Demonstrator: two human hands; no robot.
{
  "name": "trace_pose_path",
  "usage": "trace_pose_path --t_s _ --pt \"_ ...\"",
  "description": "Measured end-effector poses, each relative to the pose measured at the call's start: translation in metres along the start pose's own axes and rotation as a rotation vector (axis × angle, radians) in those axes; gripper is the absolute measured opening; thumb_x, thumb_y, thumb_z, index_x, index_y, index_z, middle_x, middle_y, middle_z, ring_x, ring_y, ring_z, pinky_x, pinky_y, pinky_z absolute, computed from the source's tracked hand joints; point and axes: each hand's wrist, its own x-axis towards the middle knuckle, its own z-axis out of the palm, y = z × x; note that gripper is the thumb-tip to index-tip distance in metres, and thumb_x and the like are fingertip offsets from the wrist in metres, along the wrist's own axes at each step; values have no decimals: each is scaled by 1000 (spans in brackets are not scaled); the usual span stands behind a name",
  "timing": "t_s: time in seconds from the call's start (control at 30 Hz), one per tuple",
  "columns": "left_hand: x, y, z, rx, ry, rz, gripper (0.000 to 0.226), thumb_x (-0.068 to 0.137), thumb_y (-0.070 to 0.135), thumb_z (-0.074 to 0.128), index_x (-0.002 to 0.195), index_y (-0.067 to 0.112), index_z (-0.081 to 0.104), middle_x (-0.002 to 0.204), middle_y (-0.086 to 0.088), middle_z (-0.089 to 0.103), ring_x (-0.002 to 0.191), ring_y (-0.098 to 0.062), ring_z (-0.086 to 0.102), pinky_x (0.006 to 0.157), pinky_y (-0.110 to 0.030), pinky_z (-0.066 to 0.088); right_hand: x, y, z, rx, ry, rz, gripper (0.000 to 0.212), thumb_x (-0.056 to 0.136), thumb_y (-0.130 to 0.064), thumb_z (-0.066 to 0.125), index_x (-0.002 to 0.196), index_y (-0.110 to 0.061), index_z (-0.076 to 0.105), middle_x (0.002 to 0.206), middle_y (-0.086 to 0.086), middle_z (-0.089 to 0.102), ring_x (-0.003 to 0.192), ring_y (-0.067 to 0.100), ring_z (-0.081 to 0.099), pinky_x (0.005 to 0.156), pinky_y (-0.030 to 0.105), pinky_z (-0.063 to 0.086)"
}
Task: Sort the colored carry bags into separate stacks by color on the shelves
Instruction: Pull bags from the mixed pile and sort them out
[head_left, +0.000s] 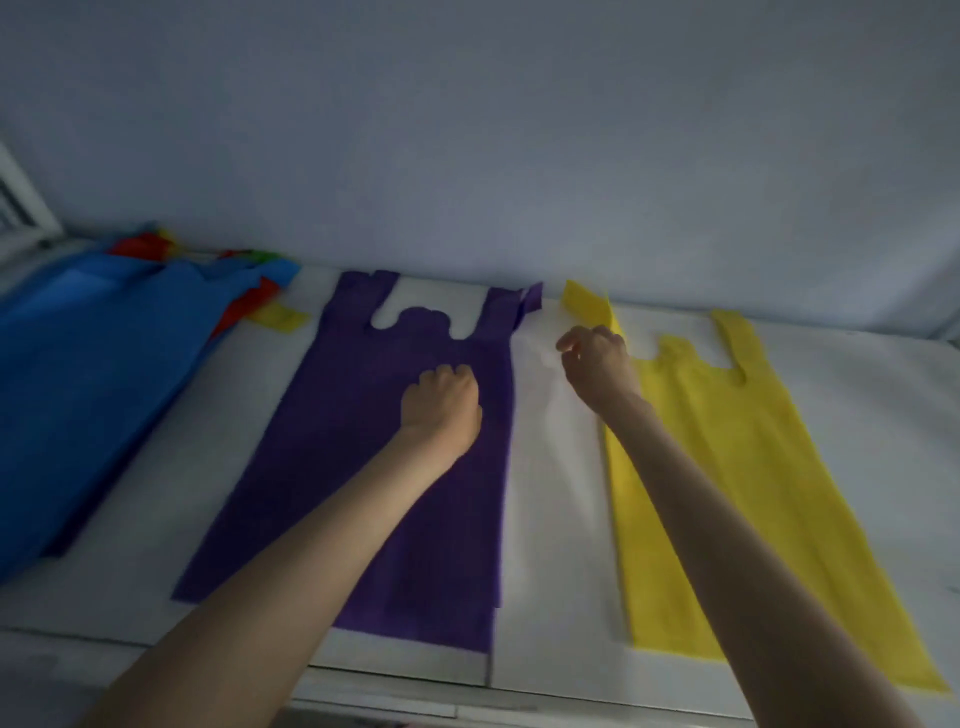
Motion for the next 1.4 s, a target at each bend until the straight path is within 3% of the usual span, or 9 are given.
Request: trace_pose_path --t_s 0.37,0.57,0.63,0.7,0.8,0.97,1.13,1.27,1.4 --pt "-21 -255 -31 15 72 -428 34 95 14 44 125 -2 47 130 -21 51 124 -36 47 95 -41 44 -12 -233 85 137 -114 -219 33 92 -11 47 124 -9 55 130 17 45 125 33 41 101 33 37" --pt "-35 -380 -29 33 77 -551 35 99 18 40 128 -1 43 134 -20 41 124 -34 41 95 -39 41 -14 -335 144 274 -363 -45 43 95 -20 45 130 4 42 133 24 50 125 36 46 99 36 38" --pt "-36 -414 -27 70 64 -530 38 100 24 37 130 1 42 137 -18 38 125 -33 38 98 -38 39 -15 -359 162 301 -364 49 49 95 -24 46 133 6 37 137 24 44 129 36 41 103 38 36" --pt "-37 -441 -26 80 44 -489 42 100 30 36 130 2 44 136 -16 39 125 -33 39 99 -38 40 -19 -377 175 251 -252 91 50 94 -22 46 136 2 33 139 21 39 132 34 34 107 39 32" --pt "-35 -466 -26 48 45 -422 44 100 36 36 128 3 46 133 -15 43 122 -31 42 95 -37 42 -23 -396 187 156 -25 62 45 91 -15 47 134 -7 40 135 17 39 129 34 33 105 39 30" --pt "-28 -488 -28 -51 44 -417 46 99 38 36 129 3 42 133 -16 40 123 -32 38 98 -39 37 -17 -418 196 -3 133 38 40 91 -9 42 131 -13 47 130 15 40 122 33 35 100 36 31" --pt "-25 -505 -25 -152 28 -390 46 98 39 40 128 3 42 132 -17 41 123 -32 38 99 -38 36 -10 -430 204 136 -44 65 41 94 -10 44 134 -3 37 133 19 47 125 35 44 97 41 39" --pt "-22 -506 -25 -197 37 -349 43 98 34 43 127 3 40 130 -16 42 121 -31 40 95 -38 38 -10 -438 207 37 -28 65 41 93 -9 42 133 0 39 134 21 42 128 36 35 103 39 32" --pt "-20 -503 -26 -150 72 -312 33 97 24 44 121 2 43 126 -16 46 118 -32 43 93 -38 40 -18 -448 214 -130 -72 -176 44 89 -5 44 133 -9 44 132 14 45 125 32 39 97 41 36"
